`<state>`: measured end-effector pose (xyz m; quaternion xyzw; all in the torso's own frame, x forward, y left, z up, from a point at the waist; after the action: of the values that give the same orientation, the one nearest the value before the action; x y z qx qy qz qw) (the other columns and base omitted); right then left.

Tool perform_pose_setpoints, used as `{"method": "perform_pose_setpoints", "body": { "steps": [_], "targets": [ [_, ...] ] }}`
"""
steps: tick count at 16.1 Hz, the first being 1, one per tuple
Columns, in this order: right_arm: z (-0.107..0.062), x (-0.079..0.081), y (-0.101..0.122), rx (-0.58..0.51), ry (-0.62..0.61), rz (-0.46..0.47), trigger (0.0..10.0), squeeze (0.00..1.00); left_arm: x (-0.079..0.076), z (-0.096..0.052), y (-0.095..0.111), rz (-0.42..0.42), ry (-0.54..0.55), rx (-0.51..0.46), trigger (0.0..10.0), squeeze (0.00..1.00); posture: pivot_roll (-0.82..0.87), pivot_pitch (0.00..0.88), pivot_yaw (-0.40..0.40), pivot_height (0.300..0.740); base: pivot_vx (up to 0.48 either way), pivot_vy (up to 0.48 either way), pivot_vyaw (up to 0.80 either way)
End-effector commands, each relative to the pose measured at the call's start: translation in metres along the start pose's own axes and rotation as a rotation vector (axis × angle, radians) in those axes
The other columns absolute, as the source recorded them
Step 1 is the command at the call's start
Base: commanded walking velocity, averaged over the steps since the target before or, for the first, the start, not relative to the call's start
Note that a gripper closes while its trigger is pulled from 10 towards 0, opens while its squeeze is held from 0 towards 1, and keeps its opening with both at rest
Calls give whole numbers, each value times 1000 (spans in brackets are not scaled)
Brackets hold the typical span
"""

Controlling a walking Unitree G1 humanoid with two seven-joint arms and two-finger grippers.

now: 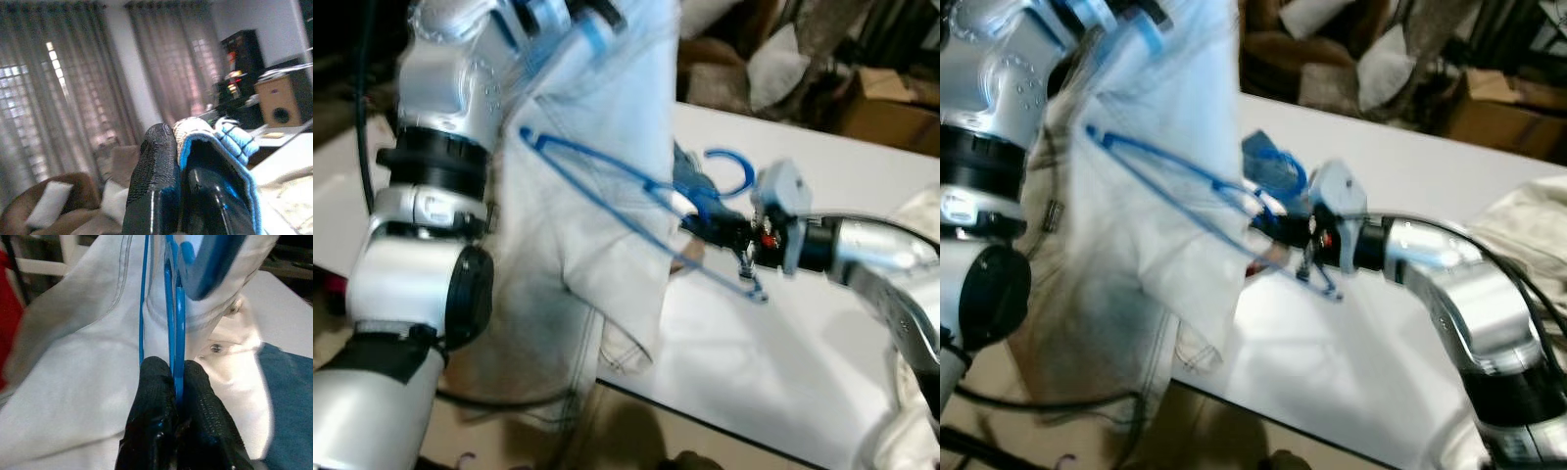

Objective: Hang hanger

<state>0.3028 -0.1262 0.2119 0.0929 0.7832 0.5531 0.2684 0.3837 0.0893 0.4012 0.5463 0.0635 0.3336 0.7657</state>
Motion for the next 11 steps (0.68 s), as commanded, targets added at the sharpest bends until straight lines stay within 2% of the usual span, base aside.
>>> {"method": "perform_pose_setpoints", "body": {
  "steps": [1, 2, 4, 5, 6, 7, 8, 9, 10, 11],
  "targets": [
    [2, -14, 8, -5, -66, -45, 10000, 0, 3, -7, 31, 67, -9, -82, 10000, 0, -55, 0, -24, 740, 0, 0, 0],
    [5, -39, 17, -4, -167, -82, 10000, 0, 7, -13, 43, 91, 5, -123, 10000, 0, -54, 0, -27, 740, 0, 0, 0],
    [5, -94, 58, -85, -399, -161, 10000, 0, 21, -24, 84, 156, 95, -300, 10000, 0, -60, 0, -30, 740, 0, 0, 0],
    [1, -110, 77, -140, -492, -192, 10000, 0, 26, -28, 97, 191, 135, -350, 10000, 0, -60, 0, -30, 740, 0, 0, 0],
    [-22, -149, 138, -354, -779, -286, 10000, 0, 38, -45, 133, 312, 268, -482, 10000, 0, -63, 0, -32, 740, 0, 0, 0],
    [-33, -155, 159, -482, -840, -296, 10000, 0, 43, -56, 146, 376, 341, -540, 10000, 0, -63, 0, -35, 740, 0, 0, 0],
    [-34, -155, 165, -554, -846, -292, 10000, 0, 47, -67, 149, 415, 406, -575, 10000, 0, -63, 0, -38, 740, 0, 0, 0],
    [-29, -154, 161, -549, -827, -285, 10000, 0, 48, -72, 149, 446, 439, -585, 10000, 0, -64, 0, -38, 740, 0, 0, 0],
    [-10, -152, 138, -471, -775, -271, 10000, 0, 47, -77, 138, 484, 454, -577, 10000, 0, -64, 0, -38, 740, 0, 0, 0],
    [12, -146, 101, -374, -714, -241, 10000, 0, 48, -78, 108, 467, 462, -521, 10000, 0, -63, 0, -39, 740, 0, 0, 0]
  ]
}}
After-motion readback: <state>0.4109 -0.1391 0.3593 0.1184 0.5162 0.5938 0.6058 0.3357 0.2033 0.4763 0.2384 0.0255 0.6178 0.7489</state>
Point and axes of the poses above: a point about 5 cm out from each wrist's last joint towards the gripper, its own z axis pointing out of the wrist towards the gripper, its own y axis along the axis of the wrist's last joint, x = y × z, the point moved 3 cm from there along z, pointing out of the wrist towards the gripper, and after that the axes turned 8 degrees about -z, right-handed, at the moved point
